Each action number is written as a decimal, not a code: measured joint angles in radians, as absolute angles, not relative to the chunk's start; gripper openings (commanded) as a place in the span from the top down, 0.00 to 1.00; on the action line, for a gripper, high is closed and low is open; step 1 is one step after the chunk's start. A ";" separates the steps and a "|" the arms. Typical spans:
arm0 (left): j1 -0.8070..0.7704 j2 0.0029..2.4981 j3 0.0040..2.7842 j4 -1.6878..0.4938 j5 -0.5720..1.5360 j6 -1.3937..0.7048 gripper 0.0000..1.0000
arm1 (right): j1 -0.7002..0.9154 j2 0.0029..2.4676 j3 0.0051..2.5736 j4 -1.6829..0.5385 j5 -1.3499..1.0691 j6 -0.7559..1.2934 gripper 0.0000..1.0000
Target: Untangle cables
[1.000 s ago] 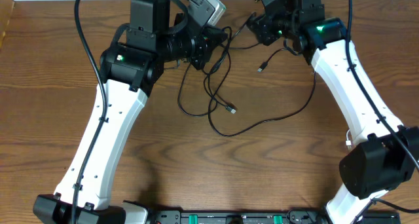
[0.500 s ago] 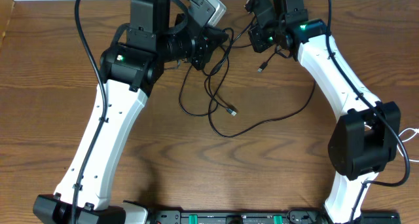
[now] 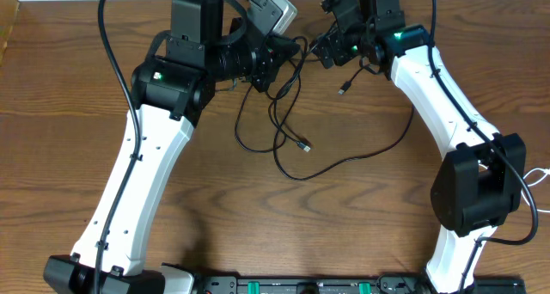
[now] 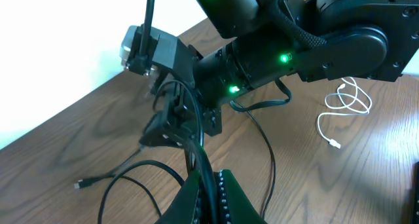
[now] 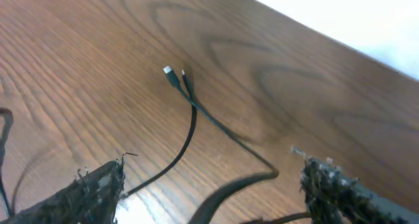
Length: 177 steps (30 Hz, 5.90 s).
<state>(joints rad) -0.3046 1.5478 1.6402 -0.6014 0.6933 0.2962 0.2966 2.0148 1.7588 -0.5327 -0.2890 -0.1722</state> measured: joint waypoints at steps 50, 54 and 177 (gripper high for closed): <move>-0.237 1.542 1.640 -0.601 0.323 0.368 0.92 | 0.279 1.833 1.760 -1.020 0.364 0.067 0.99; -0.139 1.542 1.640 -0.596 0.316 0.368 0.92 | 0.239 1.783 1.760 -1.045 0.363 0.077 0.99; -0.448 1.540 1.640 -0.632 0.393 0.371 0.93 | 0.251 1.746 1.630 -0.986 -0.629 -0.344 0.44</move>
